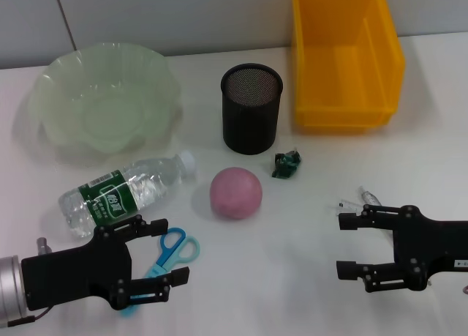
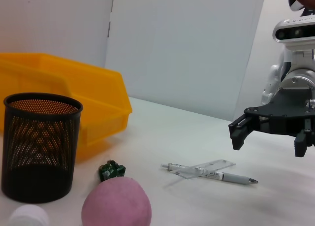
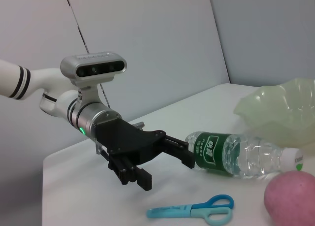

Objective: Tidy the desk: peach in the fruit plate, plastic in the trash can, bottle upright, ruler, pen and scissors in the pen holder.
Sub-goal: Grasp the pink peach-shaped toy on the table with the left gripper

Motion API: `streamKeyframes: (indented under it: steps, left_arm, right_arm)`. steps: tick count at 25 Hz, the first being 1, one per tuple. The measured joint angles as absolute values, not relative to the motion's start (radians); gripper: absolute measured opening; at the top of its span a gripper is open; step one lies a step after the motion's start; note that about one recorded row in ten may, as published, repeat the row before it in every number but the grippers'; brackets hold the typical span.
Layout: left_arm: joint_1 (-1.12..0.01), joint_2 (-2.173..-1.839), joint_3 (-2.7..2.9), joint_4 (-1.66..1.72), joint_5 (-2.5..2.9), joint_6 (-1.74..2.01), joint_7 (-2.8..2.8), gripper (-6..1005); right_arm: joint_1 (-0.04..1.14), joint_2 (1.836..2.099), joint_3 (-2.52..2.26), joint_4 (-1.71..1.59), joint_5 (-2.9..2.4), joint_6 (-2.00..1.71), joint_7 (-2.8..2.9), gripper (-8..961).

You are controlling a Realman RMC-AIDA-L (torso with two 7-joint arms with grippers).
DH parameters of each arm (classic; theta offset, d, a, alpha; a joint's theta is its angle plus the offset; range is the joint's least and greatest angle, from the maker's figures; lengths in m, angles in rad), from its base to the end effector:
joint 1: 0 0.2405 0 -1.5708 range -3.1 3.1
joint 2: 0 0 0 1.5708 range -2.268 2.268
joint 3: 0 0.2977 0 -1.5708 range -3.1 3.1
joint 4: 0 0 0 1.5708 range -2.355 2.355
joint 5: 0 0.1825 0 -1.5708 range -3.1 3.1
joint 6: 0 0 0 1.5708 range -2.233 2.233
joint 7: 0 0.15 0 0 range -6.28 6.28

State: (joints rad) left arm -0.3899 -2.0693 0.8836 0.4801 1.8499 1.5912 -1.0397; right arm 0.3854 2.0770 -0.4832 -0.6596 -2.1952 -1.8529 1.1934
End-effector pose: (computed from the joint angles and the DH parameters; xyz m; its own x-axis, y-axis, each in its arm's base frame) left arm -0.3020 0.2616 -0.0592 0.8163 0.2417 0.5246 0.3381 -0.9363 -0.0947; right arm 0.3143 0.2491 -0.0150 0.7851 -0.3352 -0.5208 -0.4163 -0.9082 -0.0430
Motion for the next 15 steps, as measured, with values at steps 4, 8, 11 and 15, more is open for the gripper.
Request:
streamKeyframes:
  steps: [4,8,11,15]
  left_arm:
    - [-0.391,-2.069,0.884,0.48,1.85,1.591,-1.04,868]
    - [-0.391,-2.07,0.884,0.48,1.849,1.591,-1.04,867]
    - [-0.4,-2.074,0.883,0.48,1.84,1.585,-1.033,867]
    - [-0.455,-2.079,0.878,0.454,1.834,1.539,-1.036,866]
  right_arm:
    - [0.386,2.077,-0.484,-0.656,-2.195,-1.853,1.193,827]
    - [0.387,2.077,-0.485,-0.654,-2.195,-1.853,1.193,827]
    - [0.387,2.077,-0.485,-0.653,-2.195,-1.853,1.192,827]
    - [0.387,2.077,-0.487,-0.65,-2.196,-1.853,1.192,827]
